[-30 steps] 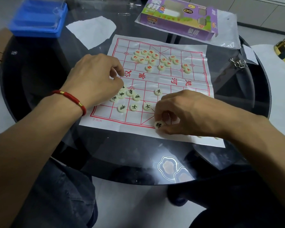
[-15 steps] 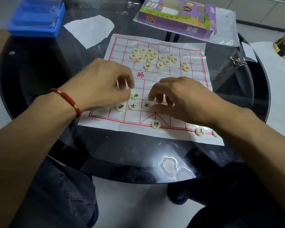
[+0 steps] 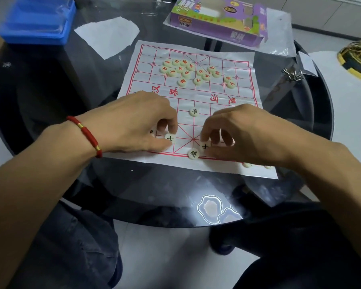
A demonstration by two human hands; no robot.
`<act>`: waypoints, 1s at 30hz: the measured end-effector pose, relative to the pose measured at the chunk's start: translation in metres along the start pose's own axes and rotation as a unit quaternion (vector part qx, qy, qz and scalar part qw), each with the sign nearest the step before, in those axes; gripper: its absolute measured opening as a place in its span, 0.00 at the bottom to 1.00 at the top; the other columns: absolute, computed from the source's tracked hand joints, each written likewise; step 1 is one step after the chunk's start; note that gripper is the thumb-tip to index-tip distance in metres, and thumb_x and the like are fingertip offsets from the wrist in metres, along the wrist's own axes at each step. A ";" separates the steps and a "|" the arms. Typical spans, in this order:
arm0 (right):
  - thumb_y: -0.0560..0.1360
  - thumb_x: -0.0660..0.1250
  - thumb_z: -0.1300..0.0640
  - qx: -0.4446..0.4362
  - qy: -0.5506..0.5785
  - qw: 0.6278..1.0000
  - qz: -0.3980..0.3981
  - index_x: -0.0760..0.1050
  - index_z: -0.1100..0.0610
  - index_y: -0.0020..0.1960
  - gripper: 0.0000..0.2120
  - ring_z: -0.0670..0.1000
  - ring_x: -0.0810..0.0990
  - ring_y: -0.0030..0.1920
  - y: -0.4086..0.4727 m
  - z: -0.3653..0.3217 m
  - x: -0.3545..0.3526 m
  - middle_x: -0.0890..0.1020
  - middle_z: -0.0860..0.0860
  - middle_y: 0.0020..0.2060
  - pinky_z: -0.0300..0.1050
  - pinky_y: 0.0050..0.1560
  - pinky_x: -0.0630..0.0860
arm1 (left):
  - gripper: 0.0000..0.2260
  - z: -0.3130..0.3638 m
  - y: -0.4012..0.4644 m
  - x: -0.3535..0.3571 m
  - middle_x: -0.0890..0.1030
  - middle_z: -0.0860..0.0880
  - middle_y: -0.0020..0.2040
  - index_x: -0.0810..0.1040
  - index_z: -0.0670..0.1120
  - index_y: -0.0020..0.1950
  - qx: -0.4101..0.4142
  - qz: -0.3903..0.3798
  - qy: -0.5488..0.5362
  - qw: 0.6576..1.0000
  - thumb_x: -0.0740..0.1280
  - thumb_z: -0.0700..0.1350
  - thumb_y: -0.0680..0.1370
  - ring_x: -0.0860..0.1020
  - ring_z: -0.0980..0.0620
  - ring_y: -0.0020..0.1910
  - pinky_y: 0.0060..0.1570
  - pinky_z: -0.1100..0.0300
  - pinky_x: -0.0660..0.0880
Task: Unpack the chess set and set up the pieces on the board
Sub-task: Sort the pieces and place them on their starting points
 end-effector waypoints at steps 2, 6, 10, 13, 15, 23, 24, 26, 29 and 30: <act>0.75 0.70 0.45 0.006 0.007 1.000 -0.014 0.79 0.46 0.55 0.10 0.45 0.76 0.42 -0.007 0.000 0.004 0.79 0.41 0.45 0.49 0.46 0.78 | 0.10 0.009 -0.002 0.003 0.77 0.58 0.46 0.79 0.56 0.53 0.020 -0.002 -0.003 1.000 0.69 0.56 0.74 0.73 0.57 0.46 0.49 0.57 0.74; 0.74 0.70 0.46 0.003 0.002 1.000 0.004 0.78 0.46 0.53 0.09 0.48 0.75 0.43 -0.013 -0.002 0.009 0.78 0.43 0.45 0.53 0.45 0.78 | 0.09 0.016 -0.002 0.010 0.75 0.60 0.47 0.78 0.57 0.54 0.033 -0.020 -0.005 0.999 0.70 0.55 0.75 0.71 0.59 0.46 0.51 0.60 0.73; 0.74 0.70 0.46 0.002 0.001 1.000 0.013 0.78 0.47 0.52 0.09 0.48 0.74 0.43 -0.015 -0.002 0.008 0.77 0.43 0.45 0.53 0.46 0.77 | 0.10 0.014 0.000 0.012 0.75 0.60 0.48 0.78 0.57 0.54 0.035 -0.020 0.001 0.999 0.69 0.56 0.74 0.71 0.59 0.47 0.50 0.62 0.72; 0.74 0.70 0.45 0.007 0.000 1.000 0.010 0.77 0.46 0.52 0.09 0.47 0.72 0.43 -0.017 -0.001 0.008 0.77 0.43 0.45 0.52 0.46 0.77 | 0.11 0.014 0.001 0.013 0.76 0.59 0.49 0.79 0.56 0.55 0.041 -0.023 0.001 0.999 0.69 0.56 0.74 0.72 0.58 0.48 0.51 0.61 0.73; 0.74 0.70 0.45 0.009 0.001 1.000 0.010 0.77 0.46 0.52 0.09 0.46 0.71 0.43 -0.017 0.000 0.008 0.77 0.43 0.45 0.52 0.46 0.77 | 0.11 0.014 0.001 0.013 0.76 0.59 0.49 0.79 0.56 0.54 0.047 -0.022 0.000 0.999 0.69 0.57 0.74 0.72 0.58 0.48 0.51 0.60 0.73; 0.74 0.69 0.44 0.008 0.000 1.000 -0.004 0.77 0.46 0.54 0.11 0.48 0.74 0.47 -0.016 0.000 0.008 0.78 0.43 0.47 0.52 0.48 0.77 | 0.11 0.013 0.001 0.013 0.77 0.58 0.48 0.79 0.56 0.52 0.054 -0.024 -0.009 0.998 0.69 0.57 0.72 0.74 0.56 0.47 0.50 0.57 0.74; 0.74 0.69 0.44 0.007 0.001 1.000 -0.002 0.77 0.46 0.54 0.11 0.48 0.75 0.47 -0.016 0.000 0.008 0.78 0.43 0.47 0.52 0.48 0.77 | 0.11 0.014 0.001 0.013 0.77 0.58 0.48 0.79 0.56 0.52 0.054 -0.027 -0.008 0.998 0.70 0.57 0.72 0.74 0.55 0.47 0.51 0.56 0.75; 0.74 0.70 0.44 0.006 0.002 1.000 -0.001 0.77 0.46 0.54 0.11 0.48 0.75 0.47 -0.016 0.000 0.009 0.78 0.42 0.47 0.53 0.48 0.77 | 0.11 0.014 0.001 0.013 0.76 0.58 0.48 0.78 0.56 0.51 0.056 -0.031 -0.011 0.998 0.70 0.57 0.72 0.74 0.56 0.47 0.50 0.56 0.75; 0.74 0.70 0.43 0.005 0.001 1.000 -0.002 0.77 0.46 0.55 0.12 0.48 0.75 0.47 -0.016 0.001 0.009 0.78 0.42 0.47 0.53 0.48 0.78 | 0.10 0.014 0.000 0.012 0.76 0.58 0.48 0.78 0.57 0.51 0.059 -0.034 -0.012 0.998 0.70 0.57 0.72 0.73 0.57 0.46 0.50 0.56 0.74; 0.74 0.69 0.43 0.006 0.001 1.000 -0.005 0.77 0.46 0.55 0.12 0.48 0.74 0.47 -0.016 0.001 0.010 0.78 0.42 0.47 0.52 0.48 0.78 | 0.11 0.014 0.000 0.012 0.76 0.58 0.48 0.78 0.57 0.51 0.058 -0.037 -0.011 0.998 0.69 0.58 0.72 0.73 0.57 0.46 0.50 0.56 0.74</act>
Point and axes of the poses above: each hand's wrist, its own y-axis towards the middle knuckle, its own x-axis out of the palm, z = x × y, the point moved 6 cm from there along y, towards the middle knuckle
